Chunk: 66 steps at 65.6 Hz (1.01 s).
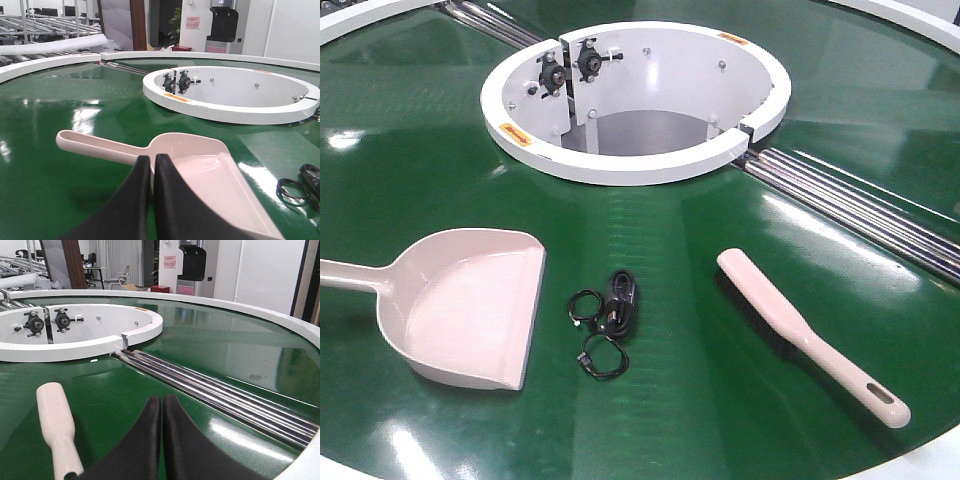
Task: Clean and inspect green conveyor with broom and dustpan
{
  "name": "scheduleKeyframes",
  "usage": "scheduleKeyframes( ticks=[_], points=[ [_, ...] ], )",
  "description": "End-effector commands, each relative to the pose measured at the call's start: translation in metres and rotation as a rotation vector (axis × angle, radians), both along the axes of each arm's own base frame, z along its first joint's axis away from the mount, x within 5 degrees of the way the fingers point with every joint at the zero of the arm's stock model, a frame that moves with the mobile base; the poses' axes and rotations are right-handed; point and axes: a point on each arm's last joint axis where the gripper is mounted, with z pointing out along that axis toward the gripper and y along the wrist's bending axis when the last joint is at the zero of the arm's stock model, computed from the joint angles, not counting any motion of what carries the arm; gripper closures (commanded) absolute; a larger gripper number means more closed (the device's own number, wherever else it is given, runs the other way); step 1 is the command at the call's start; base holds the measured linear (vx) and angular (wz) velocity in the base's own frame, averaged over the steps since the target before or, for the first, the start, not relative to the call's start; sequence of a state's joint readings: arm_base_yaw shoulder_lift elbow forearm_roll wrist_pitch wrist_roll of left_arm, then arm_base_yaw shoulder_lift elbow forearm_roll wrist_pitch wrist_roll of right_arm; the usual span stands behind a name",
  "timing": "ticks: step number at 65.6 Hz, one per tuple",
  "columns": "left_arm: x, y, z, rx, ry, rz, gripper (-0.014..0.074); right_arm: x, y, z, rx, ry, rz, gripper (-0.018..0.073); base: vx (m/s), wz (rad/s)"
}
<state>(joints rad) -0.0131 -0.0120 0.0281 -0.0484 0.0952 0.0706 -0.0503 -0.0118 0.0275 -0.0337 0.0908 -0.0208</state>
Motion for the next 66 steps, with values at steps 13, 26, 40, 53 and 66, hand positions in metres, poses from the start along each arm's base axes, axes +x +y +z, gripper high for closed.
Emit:
scheduleKeyframes(
  ticks=[13, 26, 40, 53, 66],
  points=[
    [-0.001, 0.0, 0.005, -0.014, -0.083, 0.003, 0.0602, -0.001, 0.0, 0.006, -0.007, -0.077, -0.004, 0.0568, 0.0, 0.0],
    [-0.002, 0.001, 0.013, -0.015, -0.163, 0.007, 0.0602, -0.001, 0.0, 0.006, -0.007, -0.077, -0.004, 0.0568, 0.0, 0.0],
    [-0.01, 0.001, 0.059, 0.006, -0.377, 0.015, 0.0602, -0.001, 0.0, 0.006, -0.007, -0.077, -0.004, 0.0568, 0.0, 0.0],
    [0.002, 0.0, 0.115, 0.011, -0.251, 0.006, 0.0602, -0.001, 0.0, 0.006, -0.007, -0.077, -0.004, 0.0568, 0.0, 0.0],
    [0.043, -0.001, 0.136, 0.016, 0.045, -0.006, 0.0602, -0.001, 0.0, 0.006, -0.007, -0.077, -0.004, 0.0568, 0.0, 0.0]
  ],
)
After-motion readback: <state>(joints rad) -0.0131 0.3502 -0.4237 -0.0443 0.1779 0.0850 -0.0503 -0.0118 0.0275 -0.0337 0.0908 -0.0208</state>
